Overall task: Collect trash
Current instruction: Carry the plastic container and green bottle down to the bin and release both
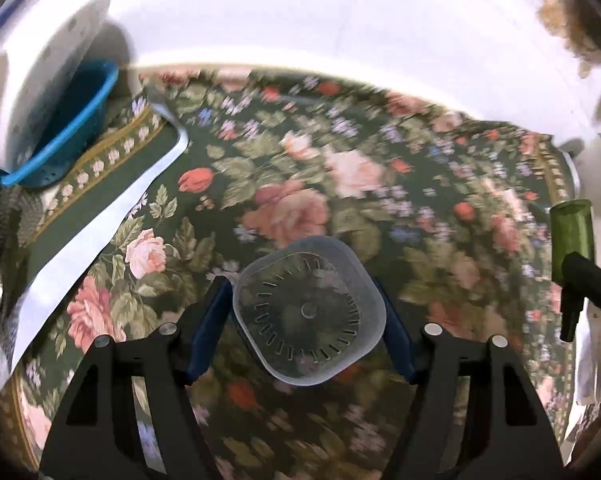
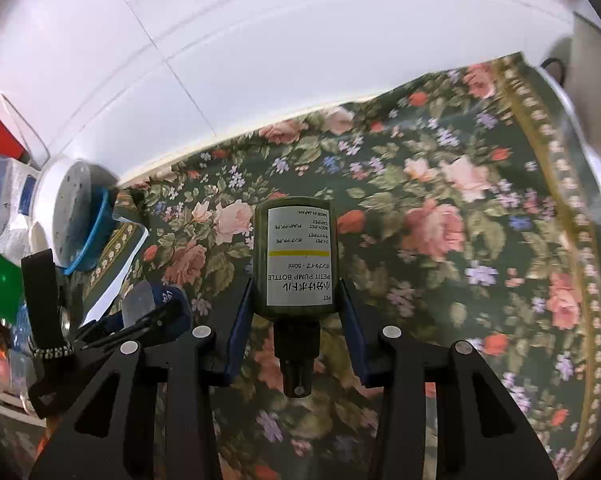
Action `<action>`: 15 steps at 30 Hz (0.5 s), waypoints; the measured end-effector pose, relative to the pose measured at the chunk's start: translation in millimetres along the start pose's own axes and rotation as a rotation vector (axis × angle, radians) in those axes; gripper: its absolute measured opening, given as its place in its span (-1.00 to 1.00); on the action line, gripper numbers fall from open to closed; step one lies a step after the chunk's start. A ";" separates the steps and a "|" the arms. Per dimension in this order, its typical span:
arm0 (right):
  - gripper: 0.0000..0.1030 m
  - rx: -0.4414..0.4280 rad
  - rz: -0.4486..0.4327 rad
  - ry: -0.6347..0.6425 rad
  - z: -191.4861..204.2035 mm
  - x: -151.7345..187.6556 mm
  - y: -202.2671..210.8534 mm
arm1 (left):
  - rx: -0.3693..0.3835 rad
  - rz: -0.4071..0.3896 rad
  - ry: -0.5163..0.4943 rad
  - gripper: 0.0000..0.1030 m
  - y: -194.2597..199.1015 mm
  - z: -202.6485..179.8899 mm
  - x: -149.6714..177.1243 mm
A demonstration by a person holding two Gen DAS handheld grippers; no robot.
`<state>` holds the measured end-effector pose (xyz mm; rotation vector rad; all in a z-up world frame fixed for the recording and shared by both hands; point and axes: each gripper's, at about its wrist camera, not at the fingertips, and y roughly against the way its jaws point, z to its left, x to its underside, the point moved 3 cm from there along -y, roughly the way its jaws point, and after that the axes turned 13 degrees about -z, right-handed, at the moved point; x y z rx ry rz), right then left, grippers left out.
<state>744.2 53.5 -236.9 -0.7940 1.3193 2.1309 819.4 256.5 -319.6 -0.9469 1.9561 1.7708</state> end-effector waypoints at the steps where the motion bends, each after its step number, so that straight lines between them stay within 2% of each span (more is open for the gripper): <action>1: -0.25 0.001 -0.001 0.006 -1.6 0.6 3.7 | 0.000 -0.018 -0.004 0.35 9.0 -6.5 -0.9; 8: -0.25 -0.047 -0.085 0.044 -25.1 -0.6 82.6 | 0.008 -0.169 0.013 0.35 99.8 -65.4 3.5; 15: -0.25 -0.107 -0.165 0.141 -36.7 2.6 176.1 | -0.014 -0.302 0.040 0.35 200.3 -118.1 34.4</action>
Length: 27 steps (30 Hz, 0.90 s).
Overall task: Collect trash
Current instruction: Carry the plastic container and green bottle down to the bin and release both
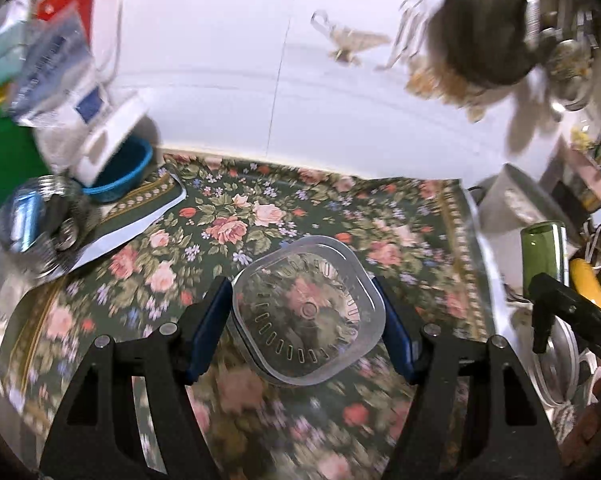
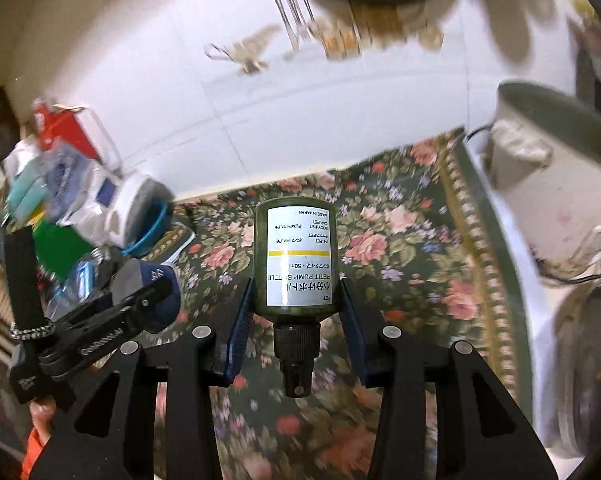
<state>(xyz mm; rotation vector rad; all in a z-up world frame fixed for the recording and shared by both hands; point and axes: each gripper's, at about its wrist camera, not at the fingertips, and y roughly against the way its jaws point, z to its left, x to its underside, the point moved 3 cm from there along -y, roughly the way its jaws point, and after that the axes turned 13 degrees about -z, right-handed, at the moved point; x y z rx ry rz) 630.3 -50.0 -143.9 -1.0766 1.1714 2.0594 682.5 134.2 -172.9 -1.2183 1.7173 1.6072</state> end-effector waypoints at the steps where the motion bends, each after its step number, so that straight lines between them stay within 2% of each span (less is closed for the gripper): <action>1: -0.25 -0.006 -0.007 0.009 0.1 0.4 8.0 | 0.001 -0.012 0.002 0.35 16.3 -5.6 1.4; 6: -0.25 -0.025 -0.043 0.045 7.4 3.6 59.2 | 0.019 -0.047 -0.007 0.35 82.4 -21.2 8.6; 12: -0.25 -0.029 -0.074 0.041 28.0 20.7 106.8 | 0.036 -0.060 -0.050 0.35 135.1 -21.4 31.9; 18: -0.25 0.022 -0.074 -0.010 52.9 55.8 142.5 | 0.105 -0.049 -0.066 0.35 183.6 2.3 62.1; 27: -0.25 0.144 -0.106 -0.072 116.3 127.3 200.3 | 0.191 -0.019 -0.138 0.35 265.1 53.8 114.1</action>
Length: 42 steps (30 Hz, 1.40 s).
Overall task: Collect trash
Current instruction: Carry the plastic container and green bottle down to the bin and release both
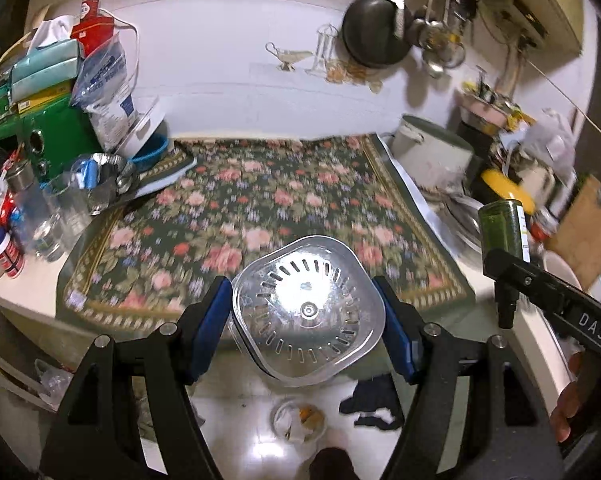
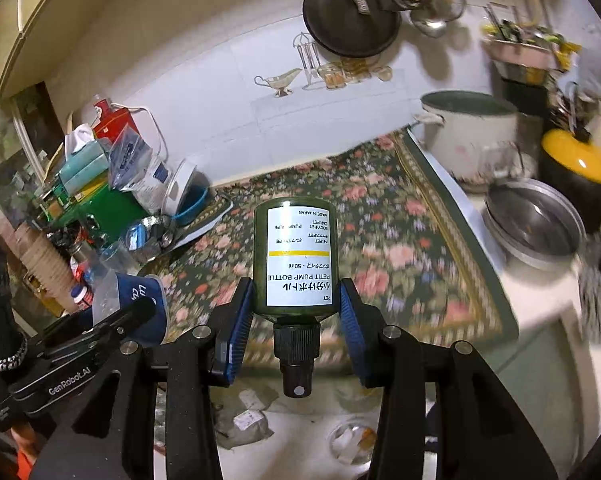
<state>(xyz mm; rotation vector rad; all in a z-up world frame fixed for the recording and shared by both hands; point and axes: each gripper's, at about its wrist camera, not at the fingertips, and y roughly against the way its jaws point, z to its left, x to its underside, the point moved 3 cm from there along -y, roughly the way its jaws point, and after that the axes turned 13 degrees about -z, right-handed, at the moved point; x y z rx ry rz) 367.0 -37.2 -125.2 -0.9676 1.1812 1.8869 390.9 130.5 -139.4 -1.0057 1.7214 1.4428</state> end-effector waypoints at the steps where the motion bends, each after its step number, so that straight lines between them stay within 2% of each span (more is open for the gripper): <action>1: -0.25 0.013 0.003 -0.009 6.3 9.4 8.6 | 0.007 0.008 -0.007 0.35 9.1 2.0 5.7; 8: -0.25 0.055 0.041 -0.044 25.0 43.8 50.4 | 0.030 0.064 -0.033 0.35 49.8 1.8 37.5; 12: -0.25 0.085 0.082 -0.045 23.1 62.2 60.2 | 0.033 0.100 -0.025 0.35 52.0 -1.2 58.9; 17: -0.25 0.096 0.151 -0.043 2.3 95.1 57.3 | 0.026 0.166 0.005 0.35 33.8 -7.2 100.6; 21: -0.25 0.099 0.199 -0.032 -21.3 125.0 47.6 | 0.002 0.215 0.023 0.35 3.9 -13.6 146.6; 26: -0.25 0.090 0.274 -0.008 -65.5 180.1 16.5 | -0.039 0.274 0.096 0.35 -45.9 -17.5 221.8; 34: -0.25 0.086 0.426 -0.025 -134.8 294.8 -56.6 | -0.086 0.394 0.164 0.35 -125.5 -5.8 349.6; 38: -0.25 0.084 0.480 -0.029 -154.6 346.8 -94.8 | -0.090 0.435 0.163 0.35 -158.6 3.0 394.9; 42: -0.25 0.048 0.510 -0.057 -163.5 384.4 -131.2 | -0.080 0.459 0.167 0.35 -186.2 11.0 428.2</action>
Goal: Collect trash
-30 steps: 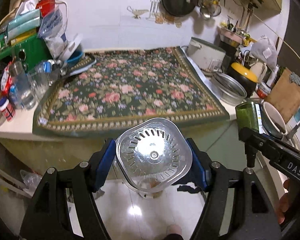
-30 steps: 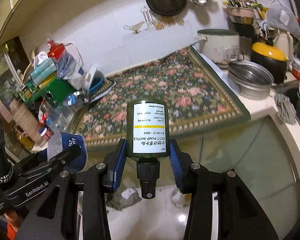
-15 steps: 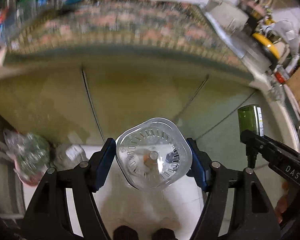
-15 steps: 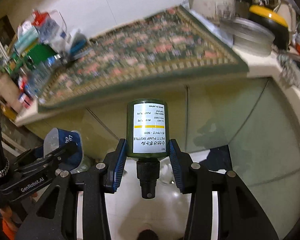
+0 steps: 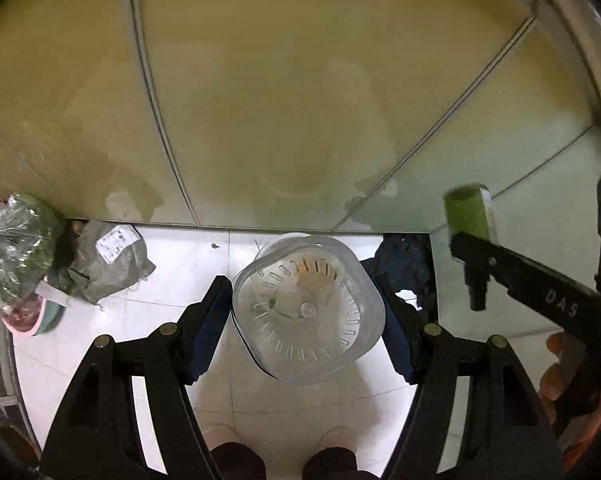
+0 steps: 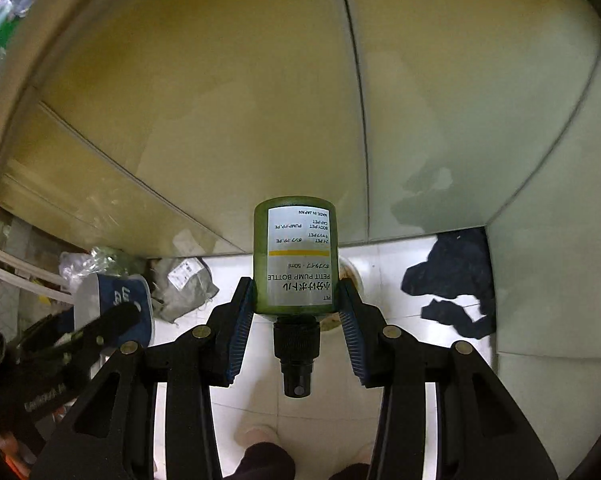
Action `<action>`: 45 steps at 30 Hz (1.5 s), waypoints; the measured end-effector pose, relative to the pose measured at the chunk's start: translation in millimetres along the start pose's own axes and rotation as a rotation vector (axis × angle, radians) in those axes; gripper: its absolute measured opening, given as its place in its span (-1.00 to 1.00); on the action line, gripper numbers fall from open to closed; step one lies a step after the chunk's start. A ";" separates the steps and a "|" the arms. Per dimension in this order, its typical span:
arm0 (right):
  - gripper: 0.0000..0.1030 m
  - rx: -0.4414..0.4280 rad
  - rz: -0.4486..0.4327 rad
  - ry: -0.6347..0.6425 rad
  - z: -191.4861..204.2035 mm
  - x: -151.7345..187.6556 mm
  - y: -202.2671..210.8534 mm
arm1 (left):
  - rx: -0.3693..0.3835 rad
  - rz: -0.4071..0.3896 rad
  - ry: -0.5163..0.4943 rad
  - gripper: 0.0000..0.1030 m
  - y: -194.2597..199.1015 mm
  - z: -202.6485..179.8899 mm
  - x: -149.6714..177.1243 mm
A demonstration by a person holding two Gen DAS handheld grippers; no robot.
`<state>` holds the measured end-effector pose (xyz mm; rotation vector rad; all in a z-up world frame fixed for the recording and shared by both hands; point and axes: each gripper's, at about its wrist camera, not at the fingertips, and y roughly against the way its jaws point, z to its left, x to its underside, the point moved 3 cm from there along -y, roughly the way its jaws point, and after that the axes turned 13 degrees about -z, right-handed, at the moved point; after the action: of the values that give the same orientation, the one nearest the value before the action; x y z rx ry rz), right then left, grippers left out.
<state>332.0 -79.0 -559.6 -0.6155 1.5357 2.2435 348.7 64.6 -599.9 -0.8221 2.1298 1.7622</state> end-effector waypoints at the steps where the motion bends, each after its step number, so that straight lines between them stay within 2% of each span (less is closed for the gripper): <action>1: -0.24 -0.021 0.008 0.001 1.3 2.0 -10.0 | 0.004 0.004 -0.001 0.35 -7.6 1.1 2.0; 6: -0.16 -0.084 0.038 -0.041 -6.6 -1.2 -33.6 | 0.030 0.031 -0.035 0.35 -42.8 -9.5 6.5; 10: -0.14 -0.049 0.026 -0.045 -14.6 -1.7 -30.0 | 0.052 0.061 -0.046 0.35 -64.8 -22.7 5.2; 14: -0.13 0.001 0.015 -0.037 -24.6 -2.9 -18.5 | 0.038 0.082 -0.080 0.36 -79.2 -30.7 2.2; 19: -0.10 0.031 0.004 -0.040 -31.4 -10.8 -11.0 | 0.065 0.073 -0.063 0.39 -72.5 -32.4 -3.3; 21: -0.07 0.036 -0.008 -0.049 -32.7 -14.0 0.3 | 0.085 0.056 -0.064 0.47 -68.2 -35.9 -7.8; 25: -0.02 0.042 -0.036 -0.042 -36.7 -25.6 20.2 | 0.065 0.010 -0.080 0.52 -44.2 -48.2 -25.5; 29: 0.01 0.041 -0.062 -0.033 -34.3 -41.4 57.6 | 0.029 -0.025 -0.092 0.52 0.3 -60.7 -46.3; 34: 0.01 0.018 -0.102 -0.010 -19.6 -66.8 122.7 | 0.014 -0.090 -0.085 0.52 92.9 -81.3 -74.3; 38: 0.01 -0.012 -0.140 0.032 1.4 -89.5 193.3 | -0.008 -0.175 -0.083 0.52 189.5 -103.0 -97.1; 41: 0.01 -0.039 -0.186 0.064 19.1 -105.6 248.0 | -0.025 -0.268 -0.086 0.52 271.3 -120.6 -112.1; 45: 0.01 -0.071 -0.303 0.126 46.7 -125.5 332.6 | -0.003 -0.397 -0.089 0.52 364.4 -137.7 -122.9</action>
<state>259.5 -157.1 -217.3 -0.9575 1.3187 2.0681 261.5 2.7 -205.7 -1.0589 1.7589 1.5620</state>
